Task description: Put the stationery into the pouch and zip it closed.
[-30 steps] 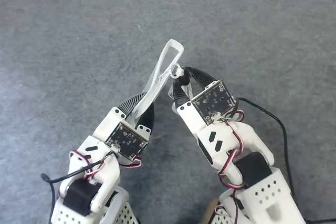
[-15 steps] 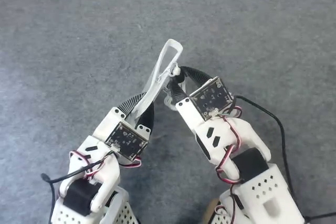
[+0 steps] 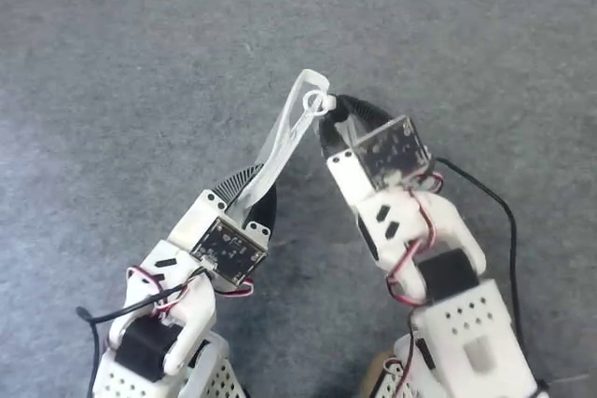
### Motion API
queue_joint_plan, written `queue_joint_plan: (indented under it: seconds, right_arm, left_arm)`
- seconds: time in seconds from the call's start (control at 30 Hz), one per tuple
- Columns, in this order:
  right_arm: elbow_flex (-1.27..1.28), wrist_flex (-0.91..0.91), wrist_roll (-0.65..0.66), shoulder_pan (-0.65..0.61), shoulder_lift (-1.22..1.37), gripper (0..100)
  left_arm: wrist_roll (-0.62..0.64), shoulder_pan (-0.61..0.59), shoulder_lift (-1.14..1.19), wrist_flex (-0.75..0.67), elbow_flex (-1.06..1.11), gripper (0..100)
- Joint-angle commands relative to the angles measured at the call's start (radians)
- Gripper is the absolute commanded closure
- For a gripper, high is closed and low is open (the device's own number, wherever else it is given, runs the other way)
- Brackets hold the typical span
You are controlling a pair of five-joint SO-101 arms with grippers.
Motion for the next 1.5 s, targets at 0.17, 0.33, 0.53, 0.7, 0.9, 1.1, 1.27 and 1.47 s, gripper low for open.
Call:
queue_joint_plan:
  seconds: [0.17,0.33,0.53,0.7,0.9,1.1,1.27,1.47]
  right_arm:
    - [-0.190,-0.027,-0.101,0.162,0.200,99.1]
    - [-0.261,-0.027,-0.153,0.219,0.294,99.1]
    - [-0.331,-0.018,-0.186,0.260,0.409,99.1]
    - [-0.330,-0.015,-0.183,0.252,0.420,99.1]
    - [-0.328,0.036,-0.187,0.249,0.395,99.1]
    - [-0.328,0.102,-0.189,0.248,0.360,99.1]
    - [-0.327,0.170,-0.189,0.248,0.305,99.1]
    - [-0.264,0.199,-0.190,0.248,0.193,99.1]
  left_arm:
    - [-0.006,-0.009,-0.008,0.026,0.004,99]
    - [-0.006,-0.009,-0.008,0.026,0.004,99]
    - [-0.006,-0.009,-0.008,0.026,0.004,99]
    - [-0.006,-0.011,-0.008,0.026,0.004,99]
    - [-0.006,-0.011,-0.008,0.026,0.004,99]
    - [-0.005,-0.011,-0.008,0.026,0.004,99]
    - [-0.002,-0.002,-0.008,0.026,0.004,99]
    - [0.049,-0.002,-0.008,0.026,-0.008,95]
